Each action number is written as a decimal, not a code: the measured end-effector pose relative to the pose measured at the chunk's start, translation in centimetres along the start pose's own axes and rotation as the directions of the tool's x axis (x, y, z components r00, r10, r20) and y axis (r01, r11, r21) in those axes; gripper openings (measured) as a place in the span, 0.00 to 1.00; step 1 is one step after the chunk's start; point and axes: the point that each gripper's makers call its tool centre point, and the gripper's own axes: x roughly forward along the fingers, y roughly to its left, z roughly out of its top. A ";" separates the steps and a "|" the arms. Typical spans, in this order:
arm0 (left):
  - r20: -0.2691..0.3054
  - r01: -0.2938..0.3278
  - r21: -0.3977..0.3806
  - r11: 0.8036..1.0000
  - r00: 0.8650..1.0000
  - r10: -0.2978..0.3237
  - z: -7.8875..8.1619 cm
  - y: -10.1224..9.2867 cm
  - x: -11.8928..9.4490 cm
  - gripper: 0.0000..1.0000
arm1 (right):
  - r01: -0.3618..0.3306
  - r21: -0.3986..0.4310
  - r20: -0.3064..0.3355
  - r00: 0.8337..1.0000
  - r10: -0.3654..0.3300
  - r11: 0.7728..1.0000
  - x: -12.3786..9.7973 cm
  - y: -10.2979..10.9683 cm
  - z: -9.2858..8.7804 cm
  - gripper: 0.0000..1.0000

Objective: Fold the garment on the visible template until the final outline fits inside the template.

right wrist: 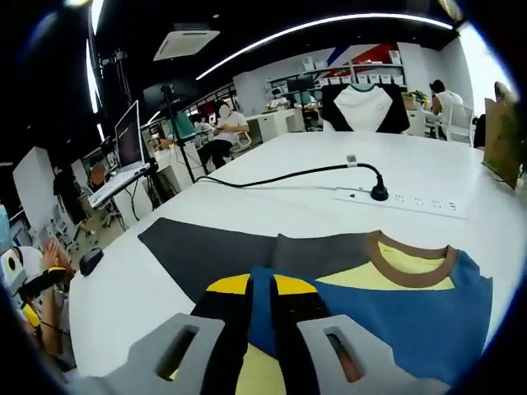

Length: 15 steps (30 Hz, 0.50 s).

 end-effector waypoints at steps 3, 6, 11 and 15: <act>0.003 0.004 0.003 1.000 1.000 -0.004 0.1 -0.1 0.0 0.96 | 0.013 -0.043 0.071 0.997 -0.010 0.999 -1.8 -0.8 2.0 0.06; 0.007 0.003 0.006 1.000 1.000 -0.003 0.2 -0.1 -0.2 0.96 | 0.077 -0.088 0.112 0.991 -0.067 0.993 -4.1 -2.3 3.3 0.06; 0.015 -0.007 0.007 1.000 1.000 0.007 0.5 0.1 -0.4 0.96 | 0.054 -0.137 0.112 0.993 -0.038 0.989 -6.3 -3.2 3.6 0.09; 0.015 -0.006 0.014 1.000 1.000 0.006 0.6 0.0 -0.4 0.96 | 0.062 -0.175 0.106 0.993 -0.044 0.983 -8.4 -4.1 2.2 0.16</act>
